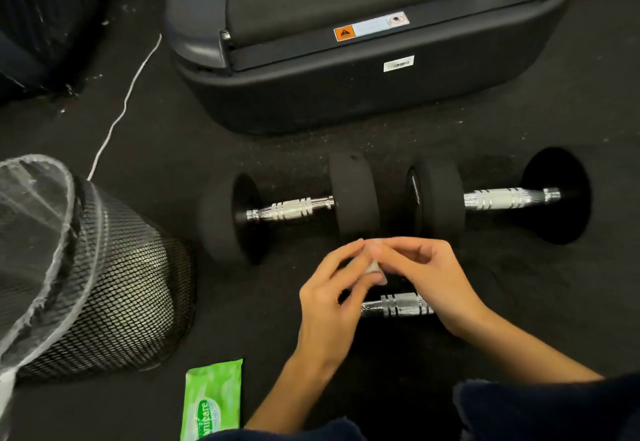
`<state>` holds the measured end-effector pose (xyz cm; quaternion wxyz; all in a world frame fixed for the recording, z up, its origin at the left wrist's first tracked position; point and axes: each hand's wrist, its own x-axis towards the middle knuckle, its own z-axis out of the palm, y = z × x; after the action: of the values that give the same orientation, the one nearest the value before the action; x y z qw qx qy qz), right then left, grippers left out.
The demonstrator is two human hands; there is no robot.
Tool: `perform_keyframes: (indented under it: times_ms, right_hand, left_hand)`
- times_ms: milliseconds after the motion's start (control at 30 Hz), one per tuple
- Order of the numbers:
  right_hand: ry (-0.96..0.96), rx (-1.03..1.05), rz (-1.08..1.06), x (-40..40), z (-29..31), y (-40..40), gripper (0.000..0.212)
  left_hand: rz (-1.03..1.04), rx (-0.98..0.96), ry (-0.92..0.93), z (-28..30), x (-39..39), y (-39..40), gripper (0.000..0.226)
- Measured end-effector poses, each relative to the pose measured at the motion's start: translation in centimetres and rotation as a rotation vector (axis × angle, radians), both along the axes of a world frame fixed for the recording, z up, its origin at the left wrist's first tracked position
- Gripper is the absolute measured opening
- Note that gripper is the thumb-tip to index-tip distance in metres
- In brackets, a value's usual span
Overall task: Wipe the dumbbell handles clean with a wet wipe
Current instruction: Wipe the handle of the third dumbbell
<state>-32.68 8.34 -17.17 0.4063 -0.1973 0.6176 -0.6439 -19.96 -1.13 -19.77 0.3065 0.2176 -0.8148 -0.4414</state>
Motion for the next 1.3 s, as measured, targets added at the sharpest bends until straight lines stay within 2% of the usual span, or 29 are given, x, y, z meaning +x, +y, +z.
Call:
perform_keyframes:
  times_ms: [133,233,300,333,433,467,567,667,767,900,1033,1200,1300]
  right_hand:
    - [-0.267,0.088,0.052,0.4,-0.6,1.4,0.036]
    - [-0.515,0.148,0.089,0.6,-1.2,1.9,0.028]
    - [-0.521,0.194,0.025,0.1,-1.7,2.2,0.025]
    - [-0.419,0.196,-0.033,-0.3,-2.2,2.3,0.021]
    - [0.195,0.212,-0.098,-1.1,-3.0,2.4,0.017]
    - [0.320,0.203,-0.073,-1.1,-3.1,2.1,0.019]
    - [0.480,0.192,0.120,-0.3,-4.0,0.9,0.026]
    - [0.897,0.338,0.423,1.3,-6.8,1.1,0.034]
    - [1.220,0.299,0.520,2.7,-8.6,3.3,0.042]
    - [1.359,0.207,0.611,1.4,-8.7,5.2,0.045]
    - [1.219,0.247,0.519,2.5,-8.9,2.7,0.044]
    - [1.292,0.170,0.618,1.2,-8.6,4.2,0.043]
    - [1.219,0.211,0.551,1.0,-8.4,3.4,0.042]
  left_hand:
    - [-0.057,-0.026,-0.099,-1.2,0.7,0.8,0.050]
    - [-0.102,0.097,-0.066,-1.1,0.9,1.7,0.056]
    - [-0.043,0.135,0.003,-0.9,0.9,1.6,0.052]
    - [0.022,0.108,0.011,-1.0,0.9,1.4,0.048]
    - [0.207,0.117,-0.115,-2.5,1.0,1.1,0.041]
    - [0.227,0.156,-0.173,-3.2,1.0,1.4,0.043]
    - [0.260,0.164,-0.240,-5.5,1.1,2.4,0.044]
    - [0.242,0.036,-0.234,-6.6,1.4,2.1,0.043]
    - [0.228,-0.037,-0.192,-7.1,1.3,1.7,0.041]
    - [0.214,-0.061,-0.136,-7.6,1.6,1.9,0.040]
    - [0.184,-0.035,-0.153,-7.6,1.8,1.3,0.040]
    - [0.151,-0.100,-0.202,-7.5,1.9,0.8,0.041]
    - [0.169,-0.065,-0.225,-7.3,1.7,0.7,0.041]
